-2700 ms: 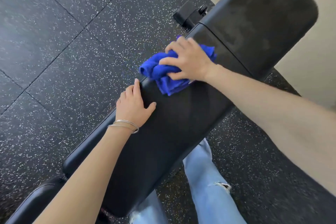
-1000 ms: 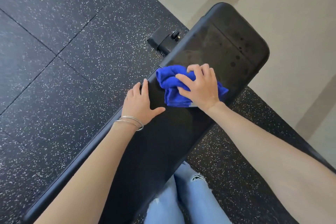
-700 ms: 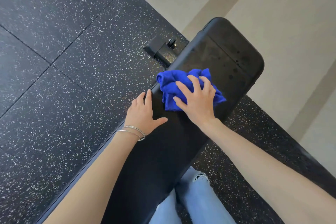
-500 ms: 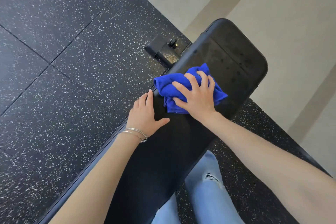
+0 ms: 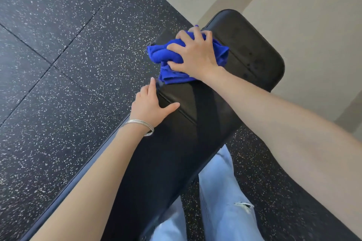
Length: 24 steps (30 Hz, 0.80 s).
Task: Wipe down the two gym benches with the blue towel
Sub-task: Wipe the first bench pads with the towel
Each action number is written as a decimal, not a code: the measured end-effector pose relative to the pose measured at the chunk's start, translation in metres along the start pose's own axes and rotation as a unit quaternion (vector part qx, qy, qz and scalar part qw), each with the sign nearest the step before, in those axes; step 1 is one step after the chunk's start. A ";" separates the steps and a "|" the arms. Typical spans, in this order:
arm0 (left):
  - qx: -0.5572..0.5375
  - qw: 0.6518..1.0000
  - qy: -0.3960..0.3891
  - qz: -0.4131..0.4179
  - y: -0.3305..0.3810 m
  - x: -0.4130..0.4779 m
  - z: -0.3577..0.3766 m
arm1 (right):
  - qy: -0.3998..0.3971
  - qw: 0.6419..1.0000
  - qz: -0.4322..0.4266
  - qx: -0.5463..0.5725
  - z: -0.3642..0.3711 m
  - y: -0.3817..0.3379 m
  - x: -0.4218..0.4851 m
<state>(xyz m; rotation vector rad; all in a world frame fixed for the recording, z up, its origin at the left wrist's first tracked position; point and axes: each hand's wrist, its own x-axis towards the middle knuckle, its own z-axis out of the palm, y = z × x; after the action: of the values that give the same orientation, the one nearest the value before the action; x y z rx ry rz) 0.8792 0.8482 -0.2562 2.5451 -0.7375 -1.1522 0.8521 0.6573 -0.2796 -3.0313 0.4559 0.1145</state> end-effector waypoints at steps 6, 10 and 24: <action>0.041 0.999 0.009 -0.014 0.020 0.009 0.005 | 0.025 0.997 0.072 -0.002 -0.010 0.063 -0.009; 0.058 0.998 0.013 -0.021 0.024 0.010 0.007 | 0.076 0.985 0.151 0.019 -0.006 0.054 -0.045; 0.154 0.986 0.061 0.022 0.025 -0.004 0.024 | 0.136 0.990 0.016 -0.025 0.011 0.061 -0.181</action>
<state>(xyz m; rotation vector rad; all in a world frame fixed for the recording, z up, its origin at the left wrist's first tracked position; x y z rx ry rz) 0.8500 0.8286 -0.2587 2.8022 -1.0043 -0.9182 0.6608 0.6527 -0.2790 -3.1021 0.5261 -0.2938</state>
